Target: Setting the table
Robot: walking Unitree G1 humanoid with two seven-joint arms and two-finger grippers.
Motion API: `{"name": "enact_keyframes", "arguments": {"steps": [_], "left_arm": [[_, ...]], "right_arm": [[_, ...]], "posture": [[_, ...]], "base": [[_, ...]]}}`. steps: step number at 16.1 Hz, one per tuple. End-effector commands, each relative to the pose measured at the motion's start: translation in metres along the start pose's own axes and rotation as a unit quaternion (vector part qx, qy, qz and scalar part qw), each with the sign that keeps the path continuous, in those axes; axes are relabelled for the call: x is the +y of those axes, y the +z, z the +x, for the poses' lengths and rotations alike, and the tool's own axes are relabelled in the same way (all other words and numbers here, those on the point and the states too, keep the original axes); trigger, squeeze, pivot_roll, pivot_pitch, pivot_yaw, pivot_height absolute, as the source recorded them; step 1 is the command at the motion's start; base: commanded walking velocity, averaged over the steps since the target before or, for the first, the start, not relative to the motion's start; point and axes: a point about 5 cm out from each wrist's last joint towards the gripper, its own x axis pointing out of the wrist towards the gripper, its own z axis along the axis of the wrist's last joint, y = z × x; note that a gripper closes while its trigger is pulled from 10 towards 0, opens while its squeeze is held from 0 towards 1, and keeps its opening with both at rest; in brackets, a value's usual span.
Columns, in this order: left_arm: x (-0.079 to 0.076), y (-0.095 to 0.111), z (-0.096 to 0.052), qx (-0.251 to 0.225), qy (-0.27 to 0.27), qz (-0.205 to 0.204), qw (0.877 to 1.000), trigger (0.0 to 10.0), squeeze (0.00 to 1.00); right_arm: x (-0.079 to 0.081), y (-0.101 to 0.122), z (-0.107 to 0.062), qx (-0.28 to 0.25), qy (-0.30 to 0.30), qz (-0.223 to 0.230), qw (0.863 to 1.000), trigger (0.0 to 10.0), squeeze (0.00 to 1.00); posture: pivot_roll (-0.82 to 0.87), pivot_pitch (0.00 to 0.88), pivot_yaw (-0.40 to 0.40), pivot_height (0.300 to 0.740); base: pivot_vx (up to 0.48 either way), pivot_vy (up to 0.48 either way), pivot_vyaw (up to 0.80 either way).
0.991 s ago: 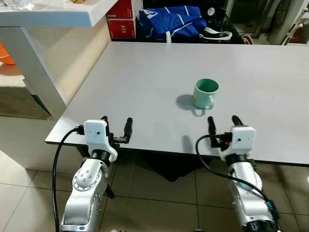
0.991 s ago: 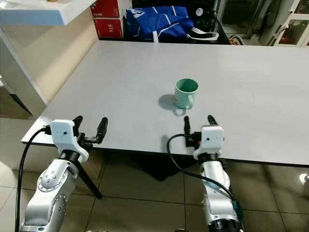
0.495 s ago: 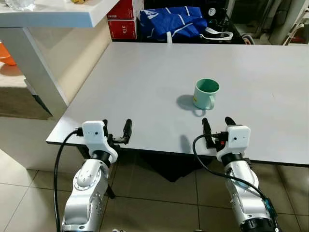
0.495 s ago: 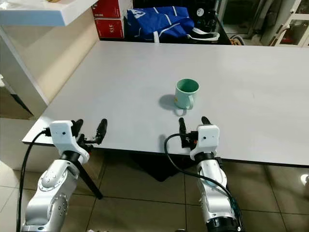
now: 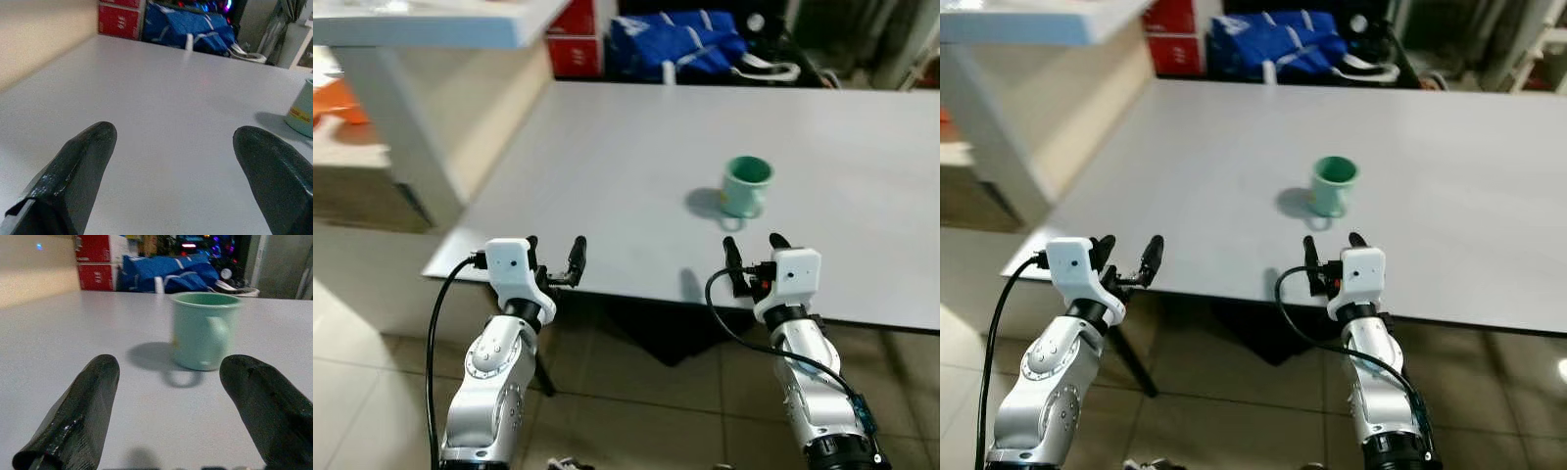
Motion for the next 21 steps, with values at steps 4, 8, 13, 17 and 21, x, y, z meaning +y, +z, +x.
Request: {"name": "enact_keyframes", "arguments": {"steps": [4, 8, 13, 17, 21], "left_arm": [[0.0048, 0.0050, 0.0012, -0.003, 0.004, 0.008, 1.000, 10.0, 0.00], [0.0057, 0.0068, 0.0025, -0.004, -0.001, 0.012, 1.000, 10.0, 0.00], [0.0048, 0.0074, 0.0044, -0.004, -0.005, 0.015, 1.000, 10.0, 0.00], [0.0057, 0.0099, 0.0062, -0.010, 0.005, 0.015, 1.000, 10.0, 0.00], [0.0070, 0.0114, 0.0073, -0.014, 0.016, 0.018, 1.000, 10.0, 0.00]], "right_arm": [[0.0080, -0.0013, 0.0043, 0.010, 0.015, 0.003, 1.000, 10.0, 0.00], [0.0105, -0.0038, 0.0031, 0.014, 0.016, 0.001, 1.000, 10.0, 0.00], [0.0086, -0.0054, 0.0013, 0.018, 0.014, -0.001, 1.000, 10.0, 0.00], [0.0073, -0.0055, 0.0022, 0.019, 0.016, -0.003, 1.000, 10.0, 0.00], [0.0067, -0.0048, 0.0040, 0.019, 0.021, -0.004, 1.000, 10.0, 0.00]], "posture": [[-0.12, 0.000, 0.064, 0.740], [-0.12, 0.000, 0.070, 0.740], [-0.13, 0.000, 0.071, 0.740], [-0.13, 0.000, 0.064, 0.740], [-0.12, 0.000, 0.060, 0.740]], "base": [[0.000, 0.468, -0.37], [0.000, 0.480, -0.18], [0.000, 0.480, 0.00], [0.000, 0.480, 0.00], [0.000, 0.480, 0.00]]}}
